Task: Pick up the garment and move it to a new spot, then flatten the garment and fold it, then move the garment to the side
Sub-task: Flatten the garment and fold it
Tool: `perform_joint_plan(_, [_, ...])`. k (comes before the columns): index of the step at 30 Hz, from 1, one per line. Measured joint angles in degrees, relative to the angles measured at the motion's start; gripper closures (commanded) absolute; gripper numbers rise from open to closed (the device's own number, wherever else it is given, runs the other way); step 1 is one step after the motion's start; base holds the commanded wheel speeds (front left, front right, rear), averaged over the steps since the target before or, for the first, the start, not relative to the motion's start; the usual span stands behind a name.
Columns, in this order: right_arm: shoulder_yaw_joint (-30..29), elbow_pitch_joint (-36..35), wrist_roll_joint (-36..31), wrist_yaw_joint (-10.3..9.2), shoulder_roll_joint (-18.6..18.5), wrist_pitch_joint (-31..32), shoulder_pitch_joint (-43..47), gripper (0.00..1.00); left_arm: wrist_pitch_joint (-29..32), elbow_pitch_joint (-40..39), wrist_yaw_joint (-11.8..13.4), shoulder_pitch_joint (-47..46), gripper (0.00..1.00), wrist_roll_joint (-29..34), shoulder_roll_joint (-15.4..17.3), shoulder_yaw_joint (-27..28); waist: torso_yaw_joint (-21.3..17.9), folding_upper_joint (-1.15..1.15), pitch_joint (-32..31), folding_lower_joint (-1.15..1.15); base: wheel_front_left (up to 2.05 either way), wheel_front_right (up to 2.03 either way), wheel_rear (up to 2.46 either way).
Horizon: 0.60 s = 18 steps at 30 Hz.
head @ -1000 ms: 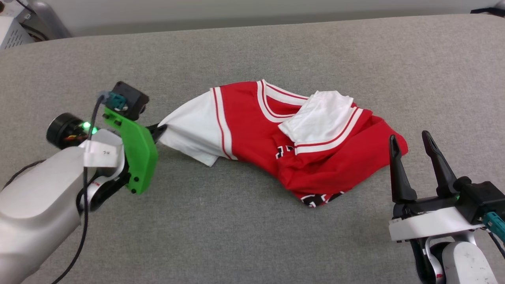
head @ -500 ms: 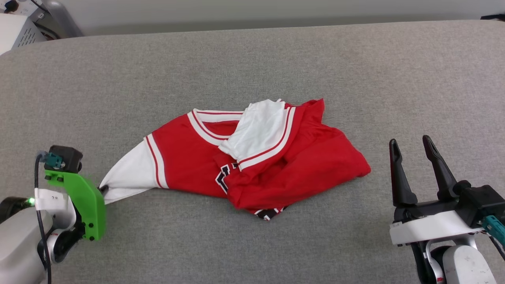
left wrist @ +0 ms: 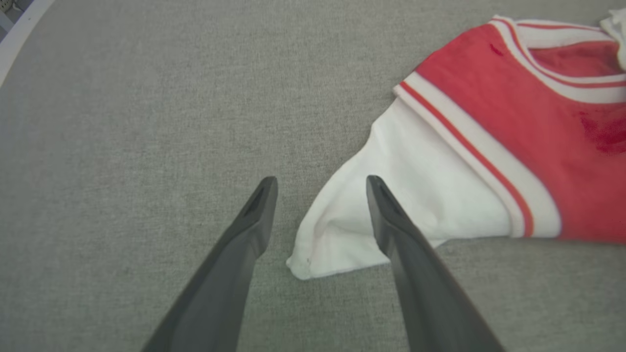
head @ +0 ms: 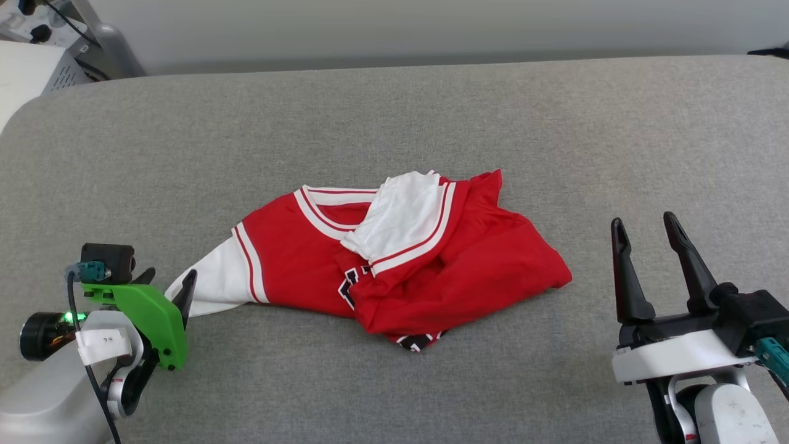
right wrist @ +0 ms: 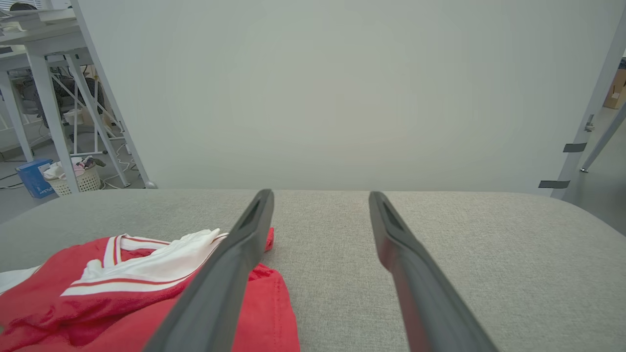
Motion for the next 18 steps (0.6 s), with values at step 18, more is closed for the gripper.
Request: perform_joint_plan(18, [1.53, -3.23, 0.67, 0.00, -14.29, 0.00, -12.53, 0.00, -9.13, -23.83, 16.34, 16.14, 0.00, 30.28, -9.82, 27.00, 4.36, 0.00, -5.02, 0.00, 0.00, 0.00, 0.00])
